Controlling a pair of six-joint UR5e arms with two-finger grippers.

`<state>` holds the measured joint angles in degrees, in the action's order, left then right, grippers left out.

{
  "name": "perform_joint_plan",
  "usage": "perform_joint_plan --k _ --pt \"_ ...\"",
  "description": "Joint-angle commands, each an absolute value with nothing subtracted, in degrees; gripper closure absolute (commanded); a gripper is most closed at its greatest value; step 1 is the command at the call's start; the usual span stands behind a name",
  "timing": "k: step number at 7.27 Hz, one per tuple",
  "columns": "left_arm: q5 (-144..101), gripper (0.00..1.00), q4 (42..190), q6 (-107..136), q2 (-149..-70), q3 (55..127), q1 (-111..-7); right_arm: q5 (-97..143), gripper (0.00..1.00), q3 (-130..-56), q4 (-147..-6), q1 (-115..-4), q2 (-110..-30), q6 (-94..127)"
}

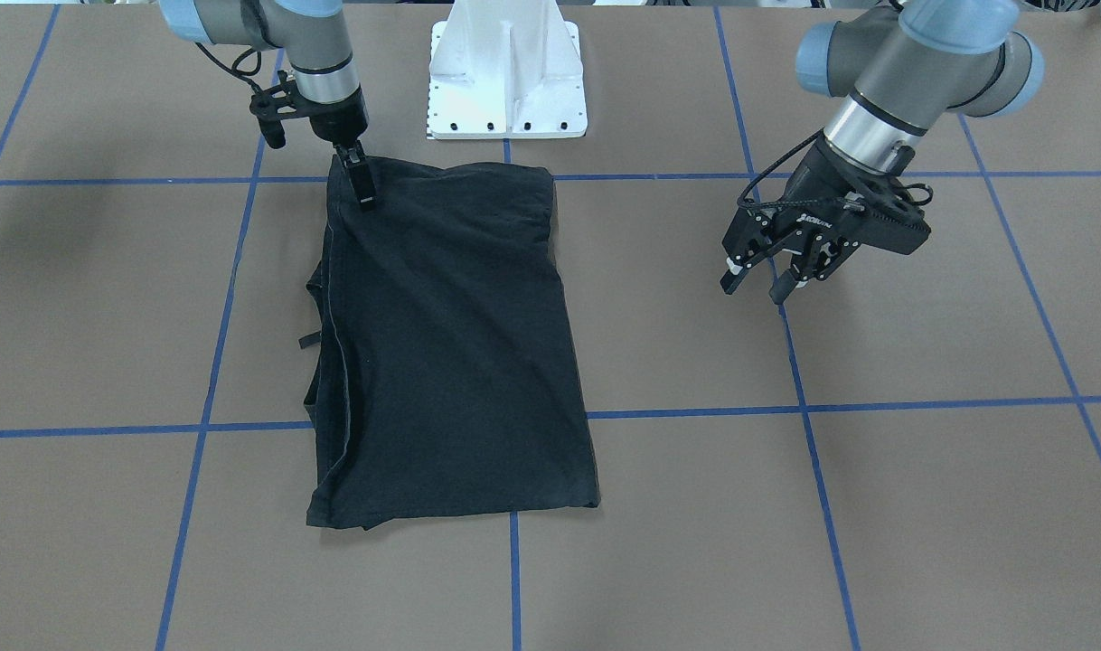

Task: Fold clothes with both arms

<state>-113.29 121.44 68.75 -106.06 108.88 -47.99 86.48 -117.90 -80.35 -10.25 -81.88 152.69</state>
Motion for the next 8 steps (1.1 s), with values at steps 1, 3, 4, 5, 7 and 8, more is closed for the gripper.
perform_joint_plan --k 1,3,4,5,7,8 --pt "-113.29 0.28 121.38 68.82 -106.08 109.07 -47.99 85.25 0.01 -115.68 -77.61 -8.97 -82.01 154.42" --pt "-113.29 0.28 121.38 68.82 -106.08 109.16 -48.08 85.34 0.01 -115.14 -77.52 -8.96 -81.65 154.34" --pt "-113.29 0.28 121.38 68.82 -106.08 109.16 -48.08 85.69 0.13 -115.40 -77.52 -9.05 -81.65 154.25" --pt "-113.38 0.28 121.38 68.82 -106.00 109.51 -48.08 85.43 0.38 -114.79 -77.61 -9.05 -81.74 154.25" --pt "-113.38 0.28 121.38 68.82 -105.91 109.69 -48.16 85.87 1.00 -115.66 -77.52 -9.31 -81.74 153.99" --pt "-113.38 0.28 121.38 68.82 -105.73 109.77 -48.16 85.26 1.00 -115.75 -77.52 -9.23 -81.74 153.55"
